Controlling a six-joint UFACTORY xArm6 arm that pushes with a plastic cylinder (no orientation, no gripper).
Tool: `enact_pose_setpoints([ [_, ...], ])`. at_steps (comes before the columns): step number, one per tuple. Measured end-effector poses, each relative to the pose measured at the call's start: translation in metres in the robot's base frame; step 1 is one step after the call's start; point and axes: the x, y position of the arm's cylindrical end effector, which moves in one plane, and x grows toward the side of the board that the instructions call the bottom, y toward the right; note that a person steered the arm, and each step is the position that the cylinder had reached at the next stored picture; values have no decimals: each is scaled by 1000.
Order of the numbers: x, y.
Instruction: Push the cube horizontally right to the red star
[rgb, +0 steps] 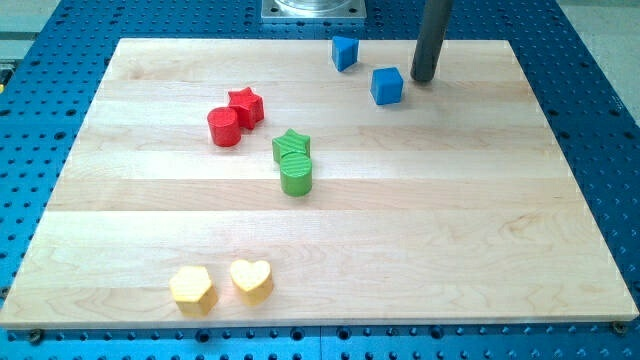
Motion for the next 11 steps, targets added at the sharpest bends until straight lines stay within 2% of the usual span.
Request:
enact_pose_setpoints([
  [2,3,-145],
  [3,-20,-105],
  [4,-22,-64],
  [6,30,-133],
  [8,28,-53],
  [11,22,-38],
])
